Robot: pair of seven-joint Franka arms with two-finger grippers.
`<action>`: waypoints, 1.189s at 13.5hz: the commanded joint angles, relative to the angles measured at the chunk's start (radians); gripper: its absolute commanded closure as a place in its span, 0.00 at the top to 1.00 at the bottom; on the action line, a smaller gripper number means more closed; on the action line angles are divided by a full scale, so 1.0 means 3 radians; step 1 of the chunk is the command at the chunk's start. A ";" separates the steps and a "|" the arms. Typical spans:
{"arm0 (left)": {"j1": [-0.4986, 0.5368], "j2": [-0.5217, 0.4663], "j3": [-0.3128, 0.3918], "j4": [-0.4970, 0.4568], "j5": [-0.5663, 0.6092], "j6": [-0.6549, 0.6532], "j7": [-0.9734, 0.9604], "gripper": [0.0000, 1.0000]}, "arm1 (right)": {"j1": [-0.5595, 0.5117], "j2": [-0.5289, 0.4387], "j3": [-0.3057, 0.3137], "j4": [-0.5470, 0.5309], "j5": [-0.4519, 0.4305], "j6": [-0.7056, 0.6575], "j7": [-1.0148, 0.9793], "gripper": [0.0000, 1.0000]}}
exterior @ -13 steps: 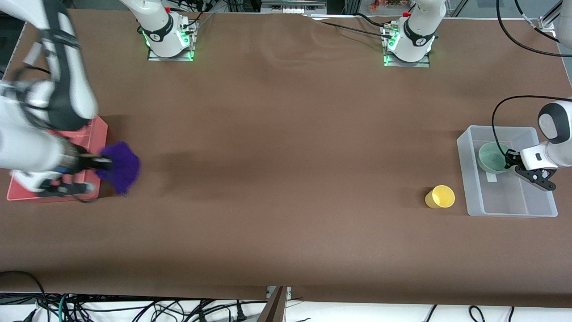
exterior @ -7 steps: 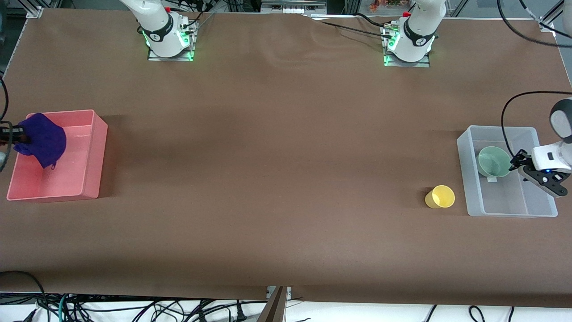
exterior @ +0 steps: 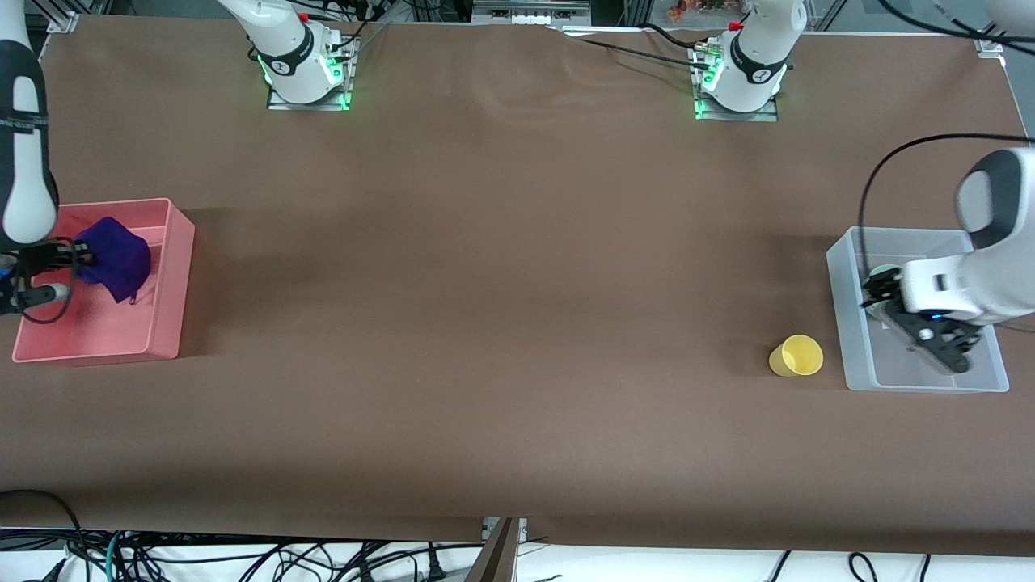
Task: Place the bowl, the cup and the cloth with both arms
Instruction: 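Grasp the yellow cup with the left gripper while the right gripper withdraws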
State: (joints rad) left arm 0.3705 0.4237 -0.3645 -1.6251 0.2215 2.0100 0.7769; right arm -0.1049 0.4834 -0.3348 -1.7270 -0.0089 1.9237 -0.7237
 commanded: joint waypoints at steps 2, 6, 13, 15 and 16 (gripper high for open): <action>0.0028 0.0453 0.0034 0.0074 0.0039 0.0320 -0.0083 1.00 | -0.0034 0.0020 0.0006 -0.0042 0.0275 0.0107 -0.0048 0.99; 0.0008 0.0709 0.0034 0.0089 0.0029 0.0341 -0.0691 0.88 | -0.0029 -0.0204 0.0032 0.0331 0.0377 0.0021 -0.0057 1.00; -0.0141 0.0924 0.0177 0.0119 0.0085 0.0612 -0.0826 0.02 | 0.0012 -0.0715 0.0838 0.0930 -0.0005 -0.1007 0.1352 1.00; -0.0141 0.0924 0.0177 0.0125 0.0085 0.0612 -0.0826 0.00 | 0.0017 -0.0910 0.1084 0.0925 -0.0190 -0.1242 0.1679 1.00; -0.0136 0.0904 0.0177 0.0130 0.0085 0.0607 -0.0826 0.00 | 0.0032 -0.0987 0.1156 0.0910 -0.0175 -0.1374 0.1762 1.00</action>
State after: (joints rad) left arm 0.3406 0.6877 -0.3184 -1.6184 0.2215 2.1989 0.5494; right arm -0.0866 0.2454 -0.0302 -1.4377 -0.0403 1.5727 -0.2525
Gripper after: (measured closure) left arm 0.877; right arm 0.000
